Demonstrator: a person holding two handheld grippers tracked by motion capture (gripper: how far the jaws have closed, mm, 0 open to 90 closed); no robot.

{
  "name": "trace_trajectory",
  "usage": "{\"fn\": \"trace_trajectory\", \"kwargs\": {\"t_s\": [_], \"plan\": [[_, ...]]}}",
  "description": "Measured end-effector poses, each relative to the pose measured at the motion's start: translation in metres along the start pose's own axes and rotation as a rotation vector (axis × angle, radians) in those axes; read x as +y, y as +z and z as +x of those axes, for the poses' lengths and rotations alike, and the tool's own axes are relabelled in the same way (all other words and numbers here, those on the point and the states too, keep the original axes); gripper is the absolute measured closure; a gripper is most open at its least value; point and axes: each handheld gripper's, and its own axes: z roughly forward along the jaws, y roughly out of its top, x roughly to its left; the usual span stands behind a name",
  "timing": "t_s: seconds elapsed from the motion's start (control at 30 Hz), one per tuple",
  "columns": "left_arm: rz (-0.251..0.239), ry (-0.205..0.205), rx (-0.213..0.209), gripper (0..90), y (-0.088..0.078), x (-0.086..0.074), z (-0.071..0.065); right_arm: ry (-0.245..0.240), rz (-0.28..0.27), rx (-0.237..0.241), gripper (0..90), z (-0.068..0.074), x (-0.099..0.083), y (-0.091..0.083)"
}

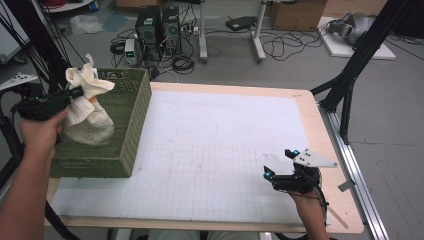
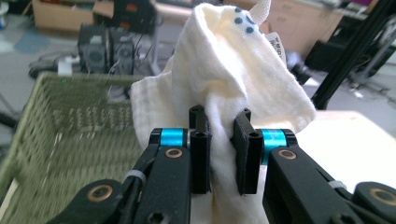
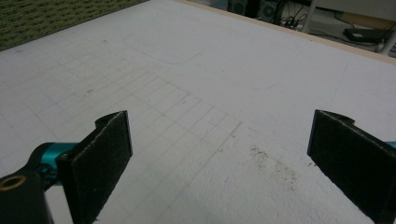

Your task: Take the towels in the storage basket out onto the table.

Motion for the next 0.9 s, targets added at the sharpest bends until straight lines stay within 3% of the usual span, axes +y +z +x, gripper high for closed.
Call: {"fn": "trace_trajectory", "kwargs": {"t_s": [0.3,0.53,0.67,0.9], "plan": [[-0.090,0.047,-0.072,79.0,-0.008,0.024,-0.028,0.000,0.001,0.001,5.7,0.000,0.000,0.001],[-0.166,0.054,-0.159,79.0,-0.009,0.036,-0.052,0.000,0.001,0.001,5.7,0.000,0.000,0.000],[-0.215,0.033,-0.228,79.1,-0.010,0.042,-0.066,0.002,0.001,0.001,5.7,0.000,0.000,0.000],[-0.210,0.049,-0.338,79.1,-0.004,0.046,-0.096,0.001,0.001,0.001,5.7,0.001,0.000,0.000]]}}
